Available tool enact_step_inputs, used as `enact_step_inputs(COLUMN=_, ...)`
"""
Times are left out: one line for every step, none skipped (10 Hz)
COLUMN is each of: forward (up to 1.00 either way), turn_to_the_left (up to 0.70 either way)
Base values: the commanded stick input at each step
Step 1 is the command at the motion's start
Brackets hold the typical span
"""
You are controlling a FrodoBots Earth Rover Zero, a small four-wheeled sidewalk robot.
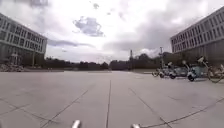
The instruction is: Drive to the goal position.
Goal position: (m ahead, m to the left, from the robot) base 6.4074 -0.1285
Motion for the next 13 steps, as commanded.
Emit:
enact_step_inputs(forward=1.0, turn_to_the_left=0.0)
enact_step_inputs(forward=1.0, turn_to_the_left=0.0)
enact_step_inputs(forward=1.0, turn_to_the_left=0.0)
enact_step_inputs(forward=1.0, turn_to_the_left=0.0)
enact_step_inputs(forward=1.0, turn_to_the_left=0.0)
enact_step_inputs(forward=1.0, turn_to_the_left=0.0)
enact_step_inputs(forward=1.0, turn_to_the_left=-0.1)
enact_step_inputs(forward=1.0, turn_to_the_left=-0.25)
enact_step_inputs(forward=1.0, turn_to_the_left=-0.2)
enact_step_inputs(forward=1.0, turn_to_the_left=-0.04)
enact_step_inputs(forward=1.0, turn_to_the_left=0.0)
enact_step_inputs(forward=1.0, turn_to_the_left=0.0)
enact_step_inputs(forward=1.0, turn_to_the_left=0.0)
